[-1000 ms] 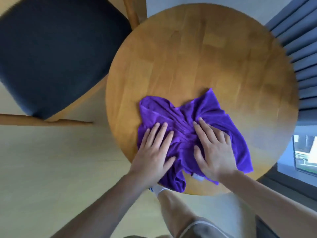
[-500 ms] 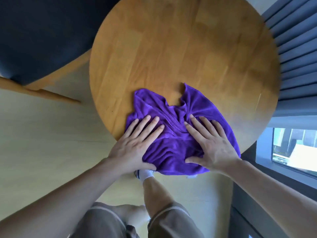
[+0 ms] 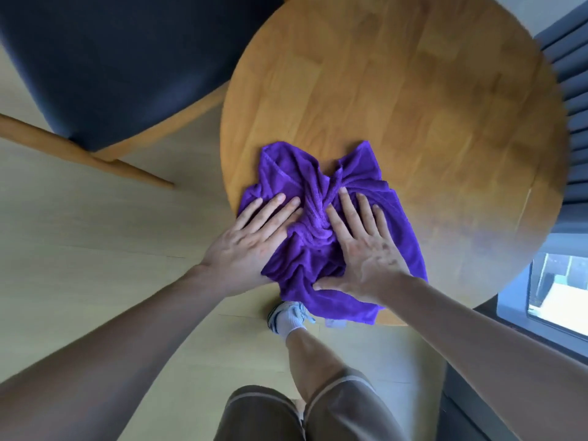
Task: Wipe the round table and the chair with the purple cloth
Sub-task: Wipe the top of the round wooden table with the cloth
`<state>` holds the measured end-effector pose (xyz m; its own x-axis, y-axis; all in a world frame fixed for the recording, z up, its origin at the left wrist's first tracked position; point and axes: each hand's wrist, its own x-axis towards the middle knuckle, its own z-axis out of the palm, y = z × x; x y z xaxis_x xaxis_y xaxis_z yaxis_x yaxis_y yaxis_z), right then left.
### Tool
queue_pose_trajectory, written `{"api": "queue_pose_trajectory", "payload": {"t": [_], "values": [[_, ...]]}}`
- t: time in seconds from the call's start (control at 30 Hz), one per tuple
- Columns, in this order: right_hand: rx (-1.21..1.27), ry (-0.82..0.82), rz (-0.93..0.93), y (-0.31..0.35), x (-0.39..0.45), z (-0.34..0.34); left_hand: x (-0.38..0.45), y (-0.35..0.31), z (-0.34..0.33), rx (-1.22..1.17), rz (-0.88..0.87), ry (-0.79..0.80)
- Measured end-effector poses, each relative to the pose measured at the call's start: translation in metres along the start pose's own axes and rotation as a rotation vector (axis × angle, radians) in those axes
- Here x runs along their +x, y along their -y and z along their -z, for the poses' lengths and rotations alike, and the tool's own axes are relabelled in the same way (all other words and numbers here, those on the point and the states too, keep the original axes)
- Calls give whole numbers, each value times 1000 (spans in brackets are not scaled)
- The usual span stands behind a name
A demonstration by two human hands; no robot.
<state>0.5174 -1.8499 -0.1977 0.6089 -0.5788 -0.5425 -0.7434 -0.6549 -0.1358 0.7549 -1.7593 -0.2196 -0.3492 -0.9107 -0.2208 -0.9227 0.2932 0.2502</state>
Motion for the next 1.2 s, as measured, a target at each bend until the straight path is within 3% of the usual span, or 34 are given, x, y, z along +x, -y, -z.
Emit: {"api": "queue_pose_trajectory", "payload": {"t": [0.27,0.43,0.67,1.2], "values": [[15,8,17,46,62,31,-6,13,22,23,293,-23],[18,4,88,53,96,51,5,51,35,61,230,-88],[111,-59,129,44,150,82,44,113,58,209,180,-46],[185,-172,-57,-4,246,150,167,215,101,287,-25,204]]}}
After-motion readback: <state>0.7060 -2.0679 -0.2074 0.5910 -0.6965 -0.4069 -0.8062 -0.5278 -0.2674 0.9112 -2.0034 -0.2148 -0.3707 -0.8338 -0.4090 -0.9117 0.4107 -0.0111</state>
